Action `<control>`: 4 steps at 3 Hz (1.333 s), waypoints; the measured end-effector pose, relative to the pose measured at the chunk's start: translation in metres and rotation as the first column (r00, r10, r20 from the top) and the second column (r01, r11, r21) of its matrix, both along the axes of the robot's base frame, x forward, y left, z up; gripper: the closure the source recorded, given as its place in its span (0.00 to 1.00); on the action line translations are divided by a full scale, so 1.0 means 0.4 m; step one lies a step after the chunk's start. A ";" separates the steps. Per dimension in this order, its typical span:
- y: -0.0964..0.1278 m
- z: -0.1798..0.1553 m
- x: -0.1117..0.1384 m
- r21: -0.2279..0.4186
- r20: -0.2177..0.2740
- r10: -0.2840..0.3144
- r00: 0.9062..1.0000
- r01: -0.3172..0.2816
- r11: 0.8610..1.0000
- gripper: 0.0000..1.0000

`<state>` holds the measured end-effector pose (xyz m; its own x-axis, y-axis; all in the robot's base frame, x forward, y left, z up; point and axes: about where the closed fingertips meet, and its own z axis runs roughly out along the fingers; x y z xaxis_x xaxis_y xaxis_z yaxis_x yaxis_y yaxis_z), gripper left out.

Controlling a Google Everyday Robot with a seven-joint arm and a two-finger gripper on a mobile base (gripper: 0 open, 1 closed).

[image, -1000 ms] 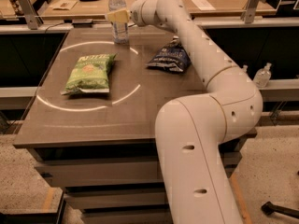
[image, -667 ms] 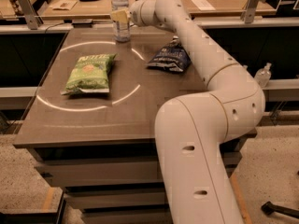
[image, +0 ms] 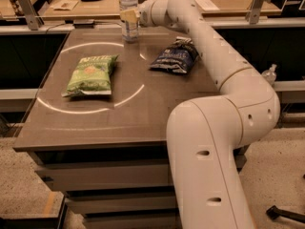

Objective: Move blue plastic bottle near blue chip bag

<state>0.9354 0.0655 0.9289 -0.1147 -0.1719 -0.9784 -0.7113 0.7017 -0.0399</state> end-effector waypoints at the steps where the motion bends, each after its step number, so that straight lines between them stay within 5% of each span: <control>1: -0.056 0.037 -0.031 0.002 0.017 0.043 0.999 -0.044 0.999 1.00; 3: -0.149 0.054 -0.148 0.011 -0.045 0.153 0.987 -0.153 0.988 1.00; 4: -0.202 0.041 -0.197 0.015 -0.083 0.162 0.983 -0.162 0.987 1.00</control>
Offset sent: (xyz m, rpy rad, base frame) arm -0.0595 -0.0759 0.0405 0.0018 0.0055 0.1759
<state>0.8566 -0.0152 0.9453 -0.1673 -0.1870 -0.9680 -0.8162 0.5770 0.0296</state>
